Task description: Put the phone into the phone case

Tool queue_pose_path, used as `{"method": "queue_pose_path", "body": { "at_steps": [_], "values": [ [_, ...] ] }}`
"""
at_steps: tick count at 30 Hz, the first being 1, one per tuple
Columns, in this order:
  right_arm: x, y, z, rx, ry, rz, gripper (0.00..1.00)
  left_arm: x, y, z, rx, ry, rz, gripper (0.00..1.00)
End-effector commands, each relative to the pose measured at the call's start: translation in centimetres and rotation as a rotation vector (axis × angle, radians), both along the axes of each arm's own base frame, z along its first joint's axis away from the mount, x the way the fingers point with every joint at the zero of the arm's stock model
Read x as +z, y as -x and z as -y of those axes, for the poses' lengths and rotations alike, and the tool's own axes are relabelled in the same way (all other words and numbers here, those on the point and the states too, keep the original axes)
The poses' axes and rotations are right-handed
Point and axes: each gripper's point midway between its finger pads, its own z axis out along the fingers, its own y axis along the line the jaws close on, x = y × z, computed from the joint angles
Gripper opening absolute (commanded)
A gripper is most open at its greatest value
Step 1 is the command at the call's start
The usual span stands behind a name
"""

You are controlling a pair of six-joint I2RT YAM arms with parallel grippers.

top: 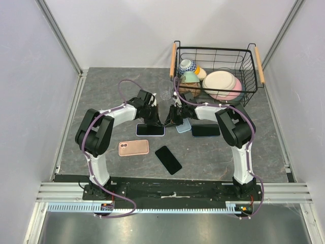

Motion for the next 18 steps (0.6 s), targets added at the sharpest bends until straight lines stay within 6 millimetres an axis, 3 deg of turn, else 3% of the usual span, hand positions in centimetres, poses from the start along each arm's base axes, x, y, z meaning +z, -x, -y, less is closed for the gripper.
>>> {"method": "queue_pose_path", "body": {
  "at_steps": [1, 7, 18],
  "values": [
    [-7.6, -0.2, 3.0, -0.034, 0.327, 0.052, 0.12, -3.1, 0.4, -1.2, 0.01, -0.166, -0.031, 0.02],
    [-7.8, -0.3, 3.4, -0.017, 0.415, 0.086, 0.1, -4.2, 0.8, -1.1, -0.002, -0.202, -0.047, 0.02],
    [-7.0, -0.1, 3.8, -0.001, 0.519, 0.158, 0.06, -4.1, 1.0, -0.8, -0.009, -0.225, -0.037, 0.02]
  ]
}}
